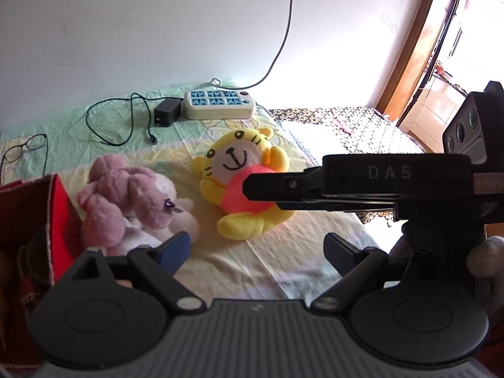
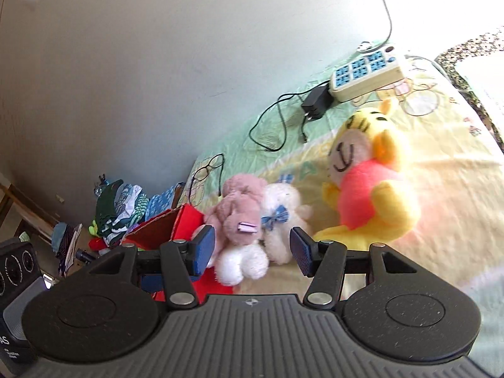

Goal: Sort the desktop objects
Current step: 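Move the right gripper back to the yellow tiger plush, then close the right gripper on the yellow tiger plush's pink body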

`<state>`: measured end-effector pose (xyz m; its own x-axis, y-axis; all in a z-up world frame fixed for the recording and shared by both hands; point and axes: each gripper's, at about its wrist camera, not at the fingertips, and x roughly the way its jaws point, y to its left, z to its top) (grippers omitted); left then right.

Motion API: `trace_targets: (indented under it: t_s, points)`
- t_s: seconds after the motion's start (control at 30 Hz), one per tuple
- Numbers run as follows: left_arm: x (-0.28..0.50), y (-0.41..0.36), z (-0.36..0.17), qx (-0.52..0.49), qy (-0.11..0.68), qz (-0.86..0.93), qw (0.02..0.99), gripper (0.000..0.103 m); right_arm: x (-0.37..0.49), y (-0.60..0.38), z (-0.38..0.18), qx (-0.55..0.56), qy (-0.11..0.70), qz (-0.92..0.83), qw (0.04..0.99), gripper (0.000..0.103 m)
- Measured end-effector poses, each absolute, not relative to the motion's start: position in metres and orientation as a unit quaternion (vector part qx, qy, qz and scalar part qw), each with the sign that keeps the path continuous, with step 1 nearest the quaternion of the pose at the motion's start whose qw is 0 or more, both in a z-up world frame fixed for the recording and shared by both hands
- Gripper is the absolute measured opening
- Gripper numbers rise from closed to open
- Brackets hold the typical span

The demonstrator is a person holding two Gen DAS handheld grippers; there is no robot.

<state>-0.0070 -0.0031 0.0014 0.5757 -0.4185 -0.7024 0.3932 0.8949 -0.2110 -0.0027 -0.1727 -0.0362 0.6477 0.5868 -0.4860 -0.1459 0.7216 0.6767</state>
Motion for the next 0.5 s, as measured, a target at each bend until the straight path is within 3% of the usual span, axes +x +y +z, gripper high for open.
trace_targets:
  t_s: [0.5]
  points:
    - [0.075, -0.039, -0.023, -0.104, 0.461, -0.219, 0.853, 0.096, 0.016, -0.253, -0.075, 0.383, 0.354, 0.114, 0.845, 0.063]
